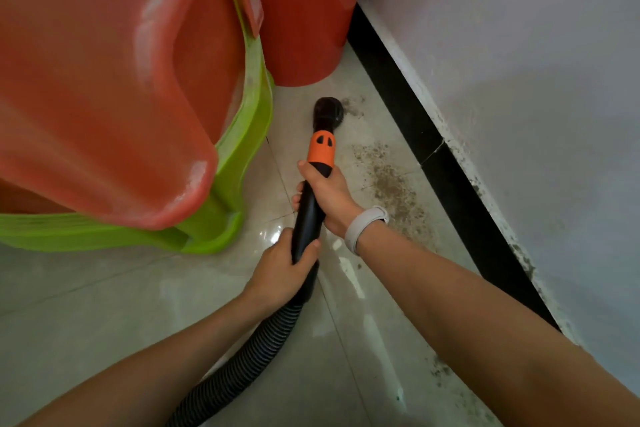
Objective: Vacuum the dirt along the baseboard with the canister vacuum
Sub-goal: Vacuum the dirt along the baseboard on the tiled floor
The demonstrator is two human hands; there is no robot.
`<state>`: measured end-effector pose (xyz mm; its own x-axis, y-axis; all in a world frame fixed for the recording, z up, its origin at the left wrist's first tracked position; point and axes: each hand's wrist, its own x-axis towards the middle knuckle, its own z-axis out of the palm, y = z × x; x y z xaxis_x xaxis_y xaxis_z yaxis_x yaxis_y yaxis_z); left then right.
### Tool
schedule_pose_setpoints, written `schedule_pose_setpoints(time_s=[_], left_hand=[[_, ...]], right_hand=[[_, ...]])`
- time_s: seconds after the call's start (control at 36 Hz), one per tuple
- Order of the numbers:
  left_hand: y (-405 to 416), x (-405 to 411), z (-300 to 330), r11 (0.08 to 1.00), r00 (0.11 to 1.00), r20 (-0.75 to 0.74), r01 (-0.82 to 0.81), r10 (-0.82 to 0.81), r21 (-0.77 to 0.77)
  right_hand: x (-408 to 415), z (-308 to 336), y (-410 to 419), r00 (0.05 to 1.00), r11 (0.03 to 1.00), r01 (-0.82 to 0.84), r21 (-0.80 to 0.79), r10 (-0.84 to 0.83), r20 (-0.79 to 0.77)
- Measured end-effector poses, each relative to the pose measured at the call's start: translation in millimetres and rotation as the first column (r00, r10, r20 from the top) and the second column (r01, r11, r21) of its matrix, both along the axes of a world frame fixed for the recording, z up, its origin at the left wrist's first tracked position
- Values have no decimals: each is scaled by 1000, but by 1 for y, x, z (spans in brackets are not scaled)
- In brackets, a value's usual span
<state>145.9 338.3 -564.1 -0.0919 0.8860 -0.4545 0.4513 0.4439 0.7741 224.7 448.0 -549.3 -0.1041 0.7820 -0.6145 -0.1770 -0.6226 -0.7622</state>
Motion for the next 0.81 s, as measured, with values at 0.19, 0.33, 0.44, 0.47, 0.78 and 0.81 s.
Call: schedule_pose_setpoints(time_s=[0.19, 0.33, 0.44, 0.47, 0.78, 0.81], left_hand=[[25, -7, -1, 994, 995, -5, -101, 102, 44], [41, -5, 2, 995, 998, 20, -67, 66, 76], [36, 2, 4, 996, 1000, 9, 18, -19, 91], [33, 3, 4, 995, 999, 7, 47, -47, 91], [15, -5, 4, 992, 997, 61, 30, -38, 123], [19, -8, 4, 992, 998, 62, 7, -15, 126]], right_hand=[[-16, 4, 26, 999, 1000, 8, 15, -8, 50], [-12, 6, 38, 988, 992, 123, 11, -124, 91], [3, 6, 30, 977, 979, 201, -17, -199, 76], [8, 5, 26, 975, 977, 214, -22, -212, 73], [0, 9, 12, 993, 995, 89, 47, -92, 74], [-5, 10, 16, 995, 996, 70, 53, -73, 73]])
